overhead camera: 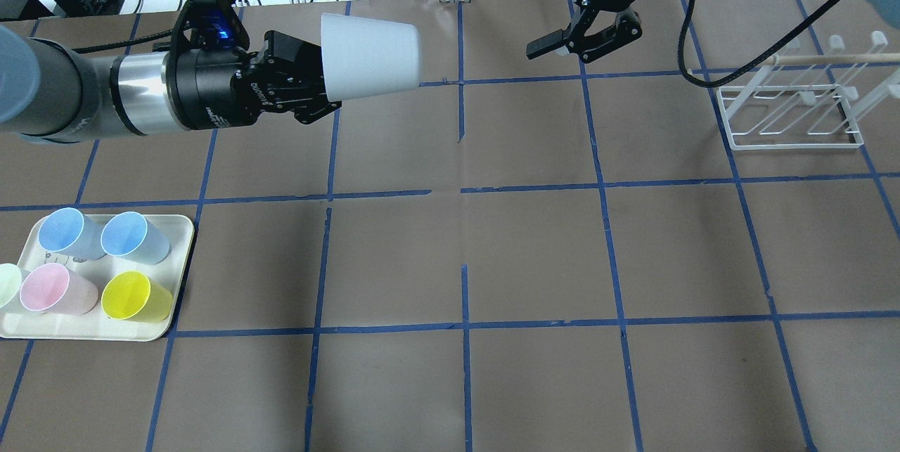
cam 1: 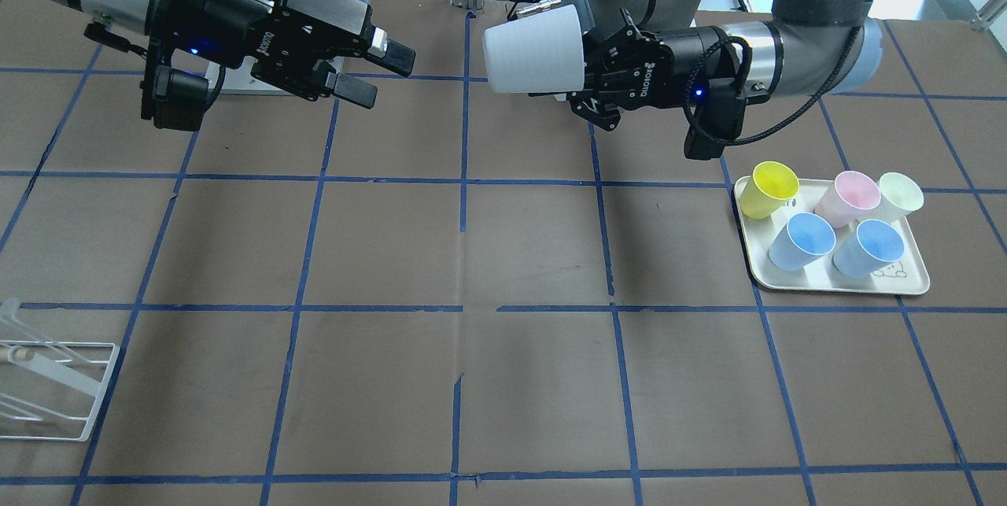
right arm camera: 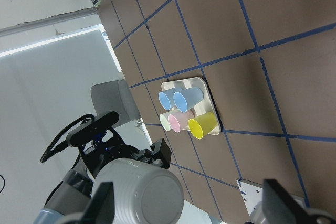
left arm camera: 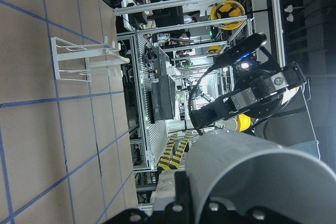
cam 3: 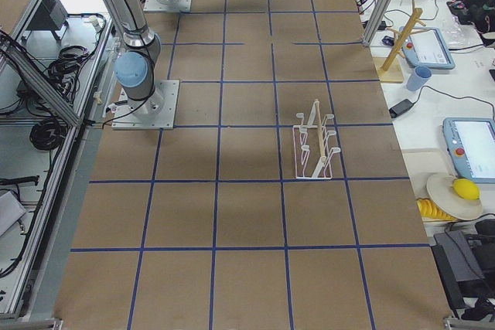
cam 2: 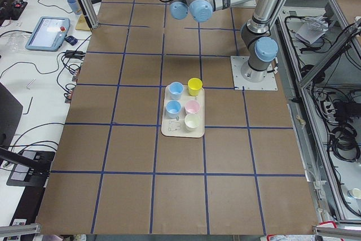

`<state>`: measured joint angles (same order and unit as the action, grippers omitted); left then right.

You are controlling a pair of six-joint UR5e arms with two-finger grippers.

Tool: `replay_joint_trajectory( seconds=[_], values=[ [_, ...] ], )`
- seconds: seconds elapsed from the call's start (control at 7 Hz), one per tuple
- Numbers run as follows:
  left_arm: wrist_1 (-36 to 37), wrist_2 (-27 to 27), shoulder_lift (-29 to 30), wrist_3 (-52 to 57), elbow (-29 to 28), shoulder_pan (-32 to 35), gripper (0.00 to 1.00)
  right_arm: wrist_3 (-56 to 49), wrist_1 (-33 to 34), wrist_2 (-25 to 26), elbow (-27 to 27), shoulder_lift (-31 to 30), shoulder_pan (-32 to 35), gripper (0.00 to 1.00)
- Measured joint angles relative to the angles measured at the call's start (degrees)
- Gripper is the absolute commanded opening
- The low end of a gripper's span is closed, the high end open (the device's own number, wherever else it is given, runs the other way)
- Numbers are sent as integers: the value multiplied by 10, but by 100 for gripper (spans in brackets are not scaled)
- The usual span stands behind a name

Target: Transfer IKEA cup to right arm and place on rack

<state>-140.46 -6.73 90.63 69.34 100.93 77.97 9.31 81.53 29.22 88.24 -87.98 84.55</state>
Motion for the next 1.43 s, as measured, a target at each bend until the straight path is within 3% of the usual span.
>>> replay_joint_trajectory(
  seconds=[0.43, 0.57, 1.43],
  values=[
    [5, 56, -8, 1, 6, 25, 0, -70, 5, -155, 71, -10, -3, 100],
    [5, 63, -9, 1, 7, 28, 0, -76, 6, -176, 84, -13, -3, 100],
    [6, 103, -10, 1, 7, 49, 0, -93, 12, -191, 99, -19, 16, 100]
  ],
)
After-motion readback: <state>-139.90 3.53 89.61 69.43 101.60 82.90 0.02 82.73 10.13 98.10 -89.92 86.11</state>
